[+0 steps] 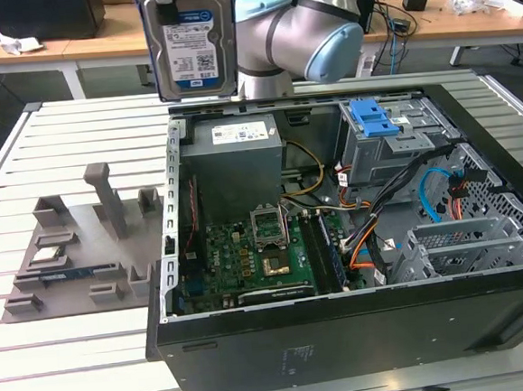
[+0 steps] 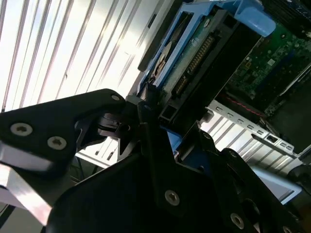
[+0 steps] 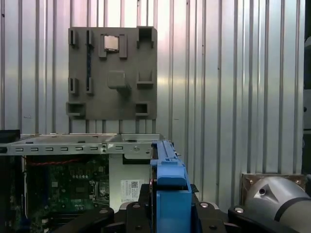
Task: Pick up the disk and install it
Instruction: 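Pick up the disk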
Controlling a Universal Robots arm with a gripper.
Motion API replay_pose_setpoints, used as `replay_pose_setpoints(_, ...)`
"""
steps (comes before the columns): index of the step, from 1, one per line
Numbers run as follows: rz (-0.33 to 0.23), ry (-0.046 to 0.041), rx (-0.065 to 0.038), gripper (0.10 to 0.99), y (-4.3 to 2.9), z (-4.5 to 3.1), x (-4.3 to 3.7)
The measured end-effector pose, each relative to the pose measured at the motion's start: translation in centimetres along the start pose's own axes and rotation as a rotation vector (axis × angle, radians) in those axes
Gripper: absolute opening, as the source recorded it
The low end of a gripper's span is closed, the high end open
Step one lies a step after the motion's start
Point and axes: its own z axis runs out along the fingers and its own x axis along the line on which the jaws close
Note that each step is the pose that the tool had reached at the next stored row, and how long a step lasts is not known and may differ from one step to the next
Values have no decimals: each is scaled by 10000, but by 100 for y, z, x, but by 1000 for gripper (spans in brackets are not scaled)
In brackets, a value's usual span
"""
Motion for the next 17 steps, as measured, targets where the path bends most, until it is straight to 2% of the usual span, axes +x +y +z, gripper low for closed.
replay_pose_setpoints(1,-2,0,-9,365,-69,0,1)
replay_pose_setpoints(4,-1,1,-29,365,-216,-2,3)
replay_pose_setpoints(5,-1,-1,-43,365,-344,-1,4)
replay_pose_setpoints(6,0,-1,-51,365,-425,-2,5)
replay_pose_setpoints(7,0,-1,-61,365,-543,-1,7)
replay_pose_setpoints(8,1,-1,-67,365,-605,-1,7)
replay_pose_setpoints(10,0,-1,-75,365,-682,1,13)
replay_pose_setpoints(13,1,-1,-89,365,-743,4,97)
replay_pose_setpoints(17,2,-1,-113,365,-834,9,162)
